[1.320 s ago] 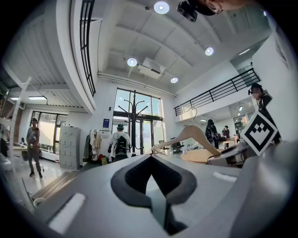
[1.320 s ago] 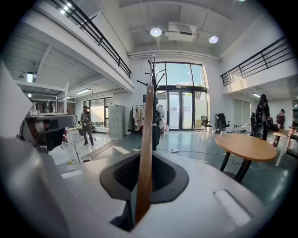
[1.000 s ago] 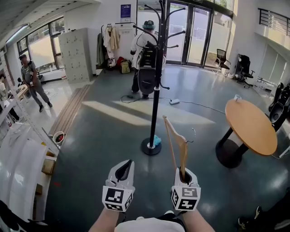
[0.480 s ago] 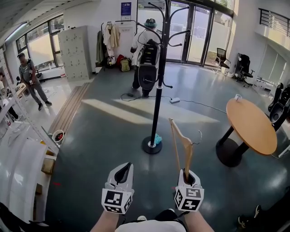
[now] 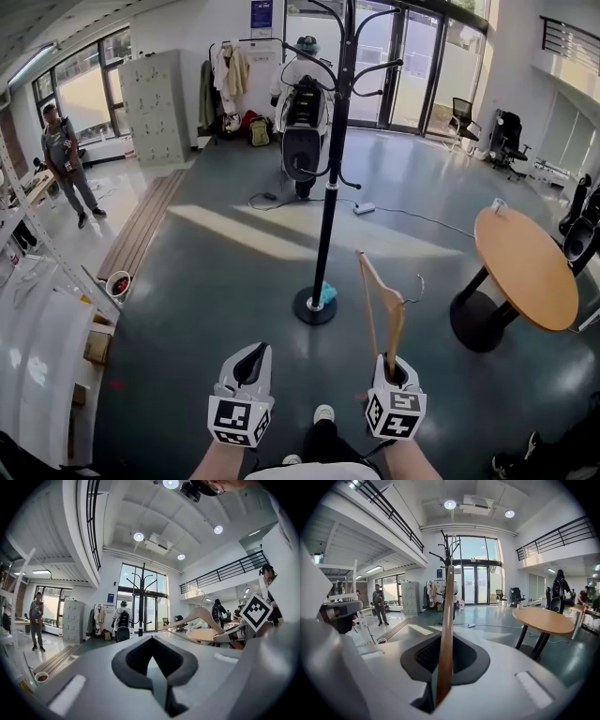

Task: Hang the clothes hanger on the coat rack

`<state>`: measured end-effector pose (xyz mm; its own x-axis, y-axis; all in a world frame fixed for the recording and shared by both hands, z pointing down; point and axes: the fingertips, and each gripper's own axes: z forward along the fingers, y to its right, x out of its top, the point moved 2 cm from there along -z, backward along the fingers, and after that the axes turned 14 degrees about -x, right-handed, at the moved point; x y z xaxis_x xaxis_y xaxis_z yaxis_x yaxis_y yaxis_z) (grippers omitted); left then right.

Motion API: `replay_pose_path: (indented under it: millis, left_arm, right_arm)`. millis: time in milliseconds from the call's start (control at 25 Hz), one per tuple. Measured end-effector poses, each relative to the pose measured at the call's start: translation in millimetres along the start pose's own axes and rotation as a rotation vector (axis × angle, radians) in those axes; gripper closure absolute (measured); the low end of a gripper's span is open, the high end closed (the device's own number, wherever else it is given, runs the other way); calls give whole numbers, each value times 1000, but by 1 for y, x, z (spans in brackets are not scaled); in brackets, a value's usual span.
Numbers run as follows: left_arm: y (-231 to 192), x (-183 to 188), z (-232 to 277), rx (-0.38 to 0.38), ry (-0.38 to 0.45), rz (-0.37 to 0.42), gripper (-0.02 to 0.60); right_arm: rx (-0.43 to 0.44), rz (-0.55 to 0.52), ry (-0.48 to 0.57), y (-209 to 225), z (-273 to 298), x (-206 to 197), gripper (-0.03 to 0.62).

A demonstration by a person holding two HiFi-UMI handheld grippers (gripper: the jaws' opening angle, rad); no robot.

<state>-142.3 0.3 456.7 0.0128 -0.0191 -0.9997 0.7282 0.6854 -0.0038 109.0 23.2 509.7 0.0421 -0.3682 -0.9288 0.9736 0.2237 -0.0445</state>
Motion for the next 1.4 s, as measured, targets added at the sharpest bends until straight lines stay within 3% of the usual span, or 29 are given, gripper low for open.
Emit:
replay_pose_path:
  millis: [400, 880, 1080, 1400]
  left_arm:
    - [-47, 11, 104, 29, 0, 14, 581]
    - [-70, 20, 214, 31, -7, 32, 581]
    - [-98, 22, 244, 33, -8, 32, 581]
    - [-156, 35, 314, -42, 16, 51, 581]
  right_arm:
    - [16, 27, -8, 23, 112, 41, 539]
    - [18, 55, 12, 62, 222, 104, 539]
    - [10, 48, 37, 59, 254, 129, 539]
    - [-24, 34, 82, 35, 314, 178, 539]
